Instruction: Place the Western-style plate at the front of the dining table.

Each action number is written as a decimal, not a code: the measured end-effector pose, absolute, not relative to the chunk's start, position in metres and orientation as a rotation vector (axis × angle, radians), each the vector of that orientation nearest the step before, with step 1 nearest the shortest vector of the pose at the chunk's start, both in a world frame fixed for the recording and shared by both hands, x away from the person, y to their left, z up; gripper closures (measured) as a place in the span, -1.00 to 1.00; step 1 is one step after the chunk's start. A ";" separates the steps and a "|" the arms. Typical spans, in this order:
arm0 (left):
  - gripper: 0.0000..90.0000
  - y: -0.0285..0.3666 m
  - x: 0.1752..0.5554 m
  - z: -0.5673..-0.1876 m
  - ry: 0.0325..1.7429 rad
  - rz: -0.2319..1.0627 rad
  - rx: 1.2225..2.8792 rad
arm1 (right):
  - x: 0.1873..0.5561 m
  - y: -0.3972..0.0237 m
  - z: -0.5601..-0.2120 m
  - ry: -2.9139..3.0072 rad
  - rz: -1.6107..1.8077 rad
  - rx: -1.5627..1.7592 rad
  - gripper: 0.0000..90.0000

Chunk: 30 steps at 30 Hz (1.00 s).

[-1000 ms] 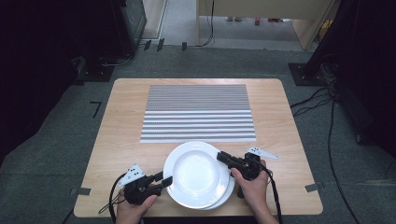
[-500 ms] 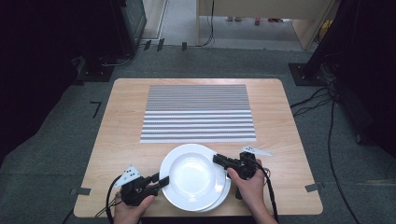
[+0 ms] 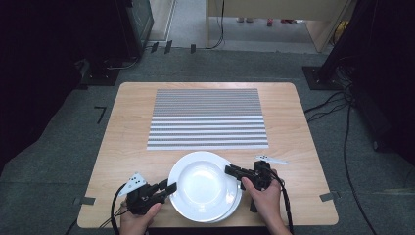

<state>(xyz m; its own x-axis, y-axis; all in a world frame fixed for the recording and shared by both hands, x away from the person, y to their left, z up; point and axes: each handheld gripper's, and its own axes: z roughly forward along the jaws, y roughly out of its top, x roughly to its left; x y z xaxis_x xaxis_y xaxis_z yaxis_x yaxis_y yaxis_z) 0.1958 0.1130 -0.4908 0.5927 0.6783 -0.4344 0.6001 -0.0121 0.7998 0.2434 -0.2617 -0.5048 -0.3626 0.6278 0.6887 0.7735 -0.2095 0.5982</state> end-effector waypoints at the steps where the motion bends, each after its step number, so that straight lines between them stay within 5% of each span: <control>1: 0.45 0.113 0.196 -0.491 1.070 0.088 1.689 | 0.243 -0.263 -0.505 -1.878 -1.623 -1.689 0.58; 30: 0.51 0.116 0.198 -0.494 1.108 0.053 1.678 | 0.235 -0.274 -0.491 -1.701 -1.840 -1.572 0.94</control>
<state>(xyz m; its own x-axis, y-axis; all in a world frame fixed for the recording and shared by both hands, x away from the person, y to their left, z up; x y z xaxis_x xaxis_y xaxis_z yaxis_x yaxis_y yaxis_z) 0.1981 0.1164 -0.4938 0.5661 0.6794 -0.4668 0.6316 0.0064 0.7753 0.2352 -0.2738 -0.4912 -0.4229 0.4927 0.7605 0.7196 -0.3275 0.6123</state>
